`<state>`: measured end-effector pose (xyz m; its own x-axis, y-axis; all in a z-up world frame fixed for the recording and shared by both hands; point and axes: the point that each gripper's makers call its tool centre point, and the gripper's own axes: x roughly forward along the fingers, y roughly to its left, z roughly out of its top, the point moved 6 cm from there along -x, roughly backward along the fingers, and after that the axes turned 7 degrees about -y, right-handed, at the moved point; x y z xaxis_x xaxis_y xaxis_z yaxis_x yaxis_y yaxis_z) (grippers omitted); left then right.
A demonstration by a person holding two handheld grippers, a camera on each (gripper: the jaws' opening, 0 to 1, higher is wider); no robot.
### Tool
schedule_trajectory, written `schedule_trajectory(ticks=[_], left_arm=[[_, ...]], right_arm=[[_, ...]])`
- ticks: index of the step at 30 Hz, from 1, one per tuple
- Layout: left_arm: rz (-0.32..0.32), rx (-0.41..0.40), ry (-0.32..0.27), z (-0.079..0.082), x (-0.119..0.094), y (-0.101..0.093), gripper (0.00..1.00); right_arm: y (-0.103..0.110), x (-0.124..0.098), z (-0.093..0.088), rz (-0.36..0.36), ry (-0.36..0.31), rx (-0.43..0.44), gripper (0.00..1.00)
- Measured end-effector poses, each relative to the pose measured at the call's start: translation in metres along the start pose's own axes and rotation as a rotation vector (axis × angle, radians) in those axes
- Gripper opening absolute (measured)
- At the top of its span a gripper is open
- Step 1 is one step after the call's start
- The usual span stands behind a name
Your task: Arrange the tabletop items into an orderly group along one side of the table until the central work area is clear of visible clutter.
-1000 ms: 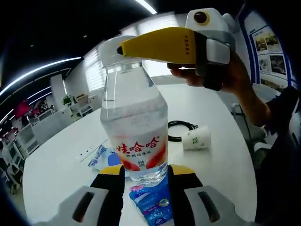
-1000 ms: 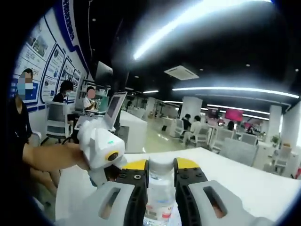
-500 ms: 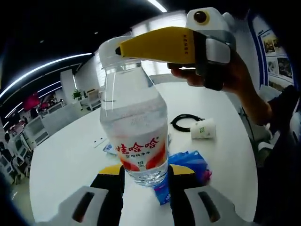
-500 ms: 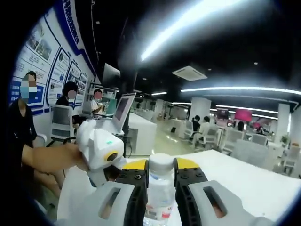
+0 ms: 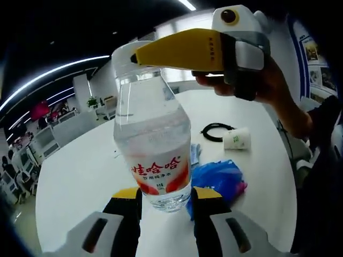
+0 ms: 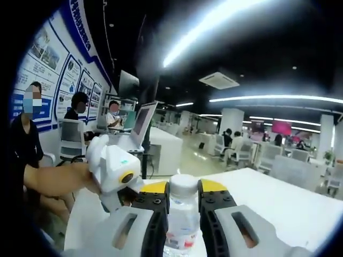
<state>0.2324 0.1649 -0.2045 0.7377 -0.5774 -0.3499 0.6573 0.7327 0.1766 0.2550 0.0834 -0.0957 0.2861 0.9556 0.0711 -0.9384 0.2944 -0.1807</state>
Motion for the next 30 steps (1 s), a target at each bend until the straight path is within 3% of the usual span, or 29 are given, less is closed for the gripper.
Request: schedule_trajectory(ticks=[15, 25, 27, 30], left_arm=[[0.039, -0.038, 0.052, -0.029, -0.014, 0.017, 0.35], [0.063, -0.055, 0.09, -0.044, -0.019, 0.02, 0.35], [0.071, -0.059, 0.092, -0.048, -0.022, 0.01, 0.35], [0.084, -0.057, 0.11, -0.053, -0.02, 0.016, 0.35]], right_arm=[[0.017, 0.028, -0.023, 0.043, 0.016, 0.023, 0.17], [0.027, 0.039, -0.035, 0.06, 0.027, 0.021, 0.17], [0.027, 0.04, -0.038, 0.065, 0.022, 0.025, 0.17], [0.027, 0.042, -0.044, 0.072, 0.025, 0.025, 0.17]])
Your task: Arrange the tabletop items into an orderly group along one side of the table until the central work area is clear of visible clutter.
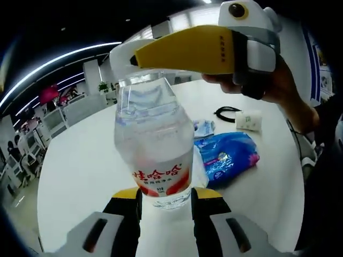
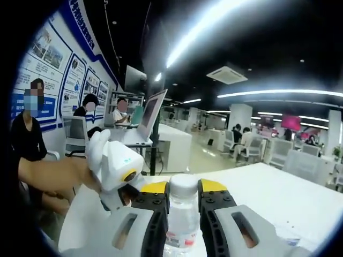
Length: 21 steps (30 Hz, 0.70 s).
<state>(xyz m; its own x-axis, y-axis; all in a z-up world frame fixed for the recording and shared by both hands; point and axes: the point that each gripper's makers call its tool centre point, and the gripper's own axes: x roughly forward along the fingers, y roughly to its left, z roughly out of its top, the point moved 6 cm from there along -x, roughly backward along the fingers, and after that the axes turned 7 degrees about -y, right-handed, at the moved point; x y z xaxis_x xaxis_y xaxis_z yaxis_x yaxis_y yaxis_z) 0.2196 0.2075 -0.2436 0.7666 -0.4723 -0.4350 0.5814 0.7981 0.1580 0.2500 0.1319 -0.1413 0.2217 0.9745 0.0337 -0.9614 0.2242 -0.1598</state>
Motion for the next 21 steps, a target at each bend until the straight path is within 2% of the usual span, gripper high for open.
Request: schedule_trajectory(ticks=[4, 9, 10, 11, 21], left_arm=[[-0.003, -0.006, 0.008, -0.007, 0.001, 0.001, 0.35], [0.002, -0.01, 0.015, -0.014, -0.001, -0.009, 0.35], [0.002, -0.012, 0.018, -0.015, 0.0, -0.006, 0.35], [0.004, -0.009, 0.02, -0.016, 0.001, -0.004, 0.35], [0.022, -0.014, -0.009, -0.013, 0.003, 0.01, 0.35]], right_arm=[[-0.002, 0.002, -0.01, 0.004, -0.008, 0.031, 0.17], [-0.003, 0.002, -0.018, 0.017, -0.024, 0.046, 0.17], [-0.004, 0.002, -0.02, 0.017, -0.024, 0.05, 0.17], [-0.004, 0.004, -0.019, 0.014, -0.052, 0.062, 0.17], [-0.006, 0.004, -0.019, 0.015, -0.039, 0.077, 0.19]])
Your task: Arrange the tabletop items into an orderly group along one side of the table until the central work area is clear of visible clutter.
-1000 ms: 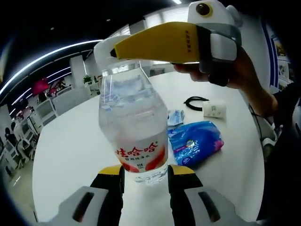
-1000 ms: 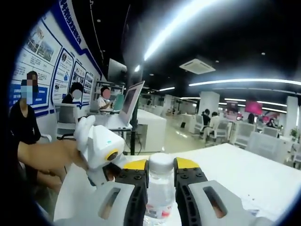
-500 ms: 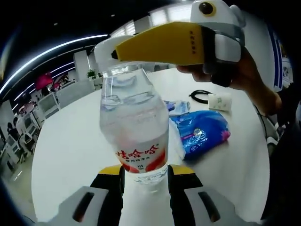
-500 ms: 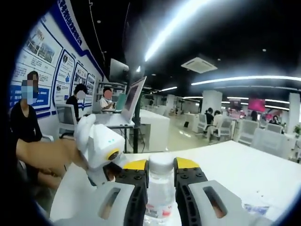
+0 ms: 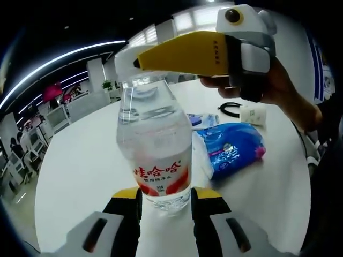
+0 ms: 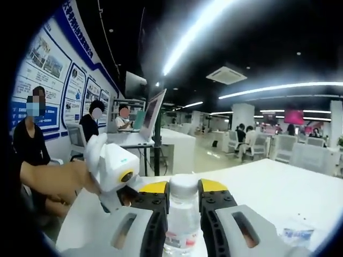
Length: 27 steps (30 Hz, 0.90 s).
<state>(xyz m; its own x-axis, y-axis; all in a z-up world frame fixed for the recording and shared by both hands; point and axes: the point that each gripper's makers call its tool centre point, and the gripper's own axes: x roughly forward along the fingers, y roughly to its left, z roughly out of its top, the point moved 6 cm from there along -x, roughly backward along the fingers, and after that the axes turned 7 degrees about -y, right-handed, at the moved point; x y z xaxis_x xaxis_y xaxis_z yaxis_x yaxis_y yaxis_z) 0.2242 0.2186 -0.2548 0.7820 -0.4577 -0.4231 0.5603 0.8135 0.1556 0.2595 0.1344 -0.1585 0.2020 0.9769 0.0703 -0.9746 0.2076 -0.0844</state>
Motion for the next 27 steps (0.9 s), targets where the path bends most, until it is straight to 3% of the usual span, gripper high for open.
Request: schedule_trajectory(ticks=[2, 3, 5, 7, 8, 10, 12, 15, 27], left_arm=[[-0.002, 0.004, -0.003, 0.0, 0.0, 0.001, 0.37], [-0.012, 0.0, -0.007, 0.0, -0.001, 0.0, 0.4], [-0.024, -0.024, -0.015, -0.001, -0.001, -0.001, 0.52], [0.004, -0.011, -0.004, -0.005, -0.001, -0.001, 0.59], [0.014, -0.008, -0.001, -0.007, -0.001, 0.0, 0.59], [0.044, -0.023, -0.027, -0.006, 0.0, 0.002, 0.6], [0.089, -0.049, -0.072, -0.005, -0.001, -0.005, 0.61], [0.083, -0.028, -0.08, -0.007, 0.0, -0.011, 0.6], [0.047, -0.046, -0.075, -0.019, 0.008, -0.019, 0.58]], right_arm=[[0.0, 0.001, 0.001, -0.001, 0.0, -0.001, 0.19], [0.001, 0.001, 0.002, -0.001, -0.021, 0.068, 0.19], [-0.004, -0.001, 0.01, -0.036, -0.093, 0.131, 0.23], [-0.005, -0.006, 0.014, -0.076, -0.107, 0.159, 0.3], [-0.005, -0.006, 0.015, -0.087, -0.104, 0.16, 0.36], [-0.003, -0.011, 0.008, -0.152, -0.049, 0.124, 0.37], [0.002, -0.014, 0.009, -0.181, -0.086, 0.116, 0.37], [0.004, -0.018, 0.005, -0.227, -0.097, 0.143, 0.36], [0.005, -0.012, -0.011, -0.223, -0.068, 0.161, 0.34]])
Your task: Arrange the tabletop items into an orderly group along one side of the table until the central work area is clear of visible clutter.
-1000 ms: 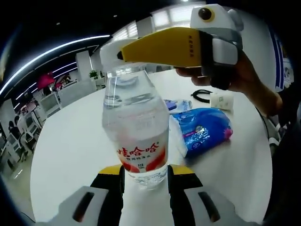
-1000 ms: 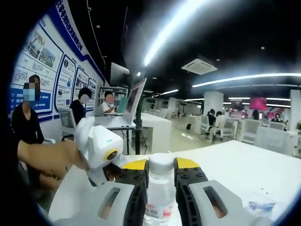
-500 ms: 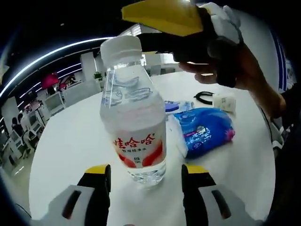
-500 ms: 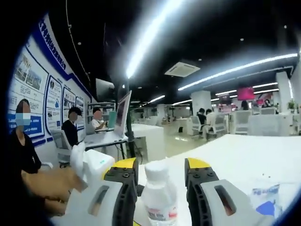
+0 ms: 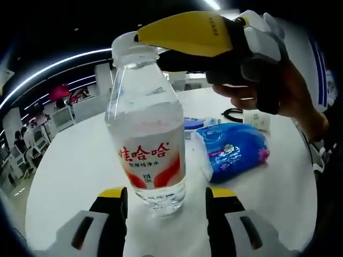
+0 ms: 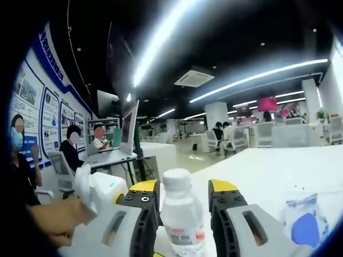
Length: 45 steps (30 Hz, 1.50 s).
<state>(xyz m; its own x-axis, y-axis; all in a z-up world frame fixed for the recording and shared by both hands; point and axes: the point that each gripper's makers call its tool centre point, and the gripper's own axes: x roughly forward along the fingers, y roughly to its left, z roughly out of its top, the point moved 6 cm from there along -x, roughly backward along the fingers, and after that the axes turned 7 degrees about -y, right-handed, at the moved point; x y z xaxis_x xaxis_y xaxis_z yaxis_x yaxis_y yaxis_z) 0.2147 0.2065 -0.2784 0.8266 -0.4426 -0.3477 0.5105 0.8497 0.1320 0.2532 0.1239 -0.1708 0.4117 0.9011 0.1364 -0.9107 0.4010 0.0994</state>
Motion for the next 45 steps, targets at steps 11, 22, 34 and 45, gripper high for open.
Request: schedule_trajectory(ticks=[11, 22, 34, 45], left_arm=[[0.079, 0.022, -0.056, -0.002, 0.001, -0.008, 0.49], [0.106, 0.033, -0.068, 0.003, 0.003, -0.008, 0.4], [0.157, 0.008, -0.07, 0.002, 0.002, -0.007, 0.39], [0.228, -0.001, -0.06, 0.002, 0.001, -0.005, 0.39]], right_arm=[[0.009, 0.007, 0.0, 0.016, -0.009, -0.098, 0.21], [0.01, 0.007, 0.001, 0.025, -0.011, -0.108, 0.19], [0.007, 0.006, 0.002, 0.089, 0.004, -0.078, 0.19], [0.01, 0.0, 0.001, 0.147, -0.006, -0.068, 0.17]])
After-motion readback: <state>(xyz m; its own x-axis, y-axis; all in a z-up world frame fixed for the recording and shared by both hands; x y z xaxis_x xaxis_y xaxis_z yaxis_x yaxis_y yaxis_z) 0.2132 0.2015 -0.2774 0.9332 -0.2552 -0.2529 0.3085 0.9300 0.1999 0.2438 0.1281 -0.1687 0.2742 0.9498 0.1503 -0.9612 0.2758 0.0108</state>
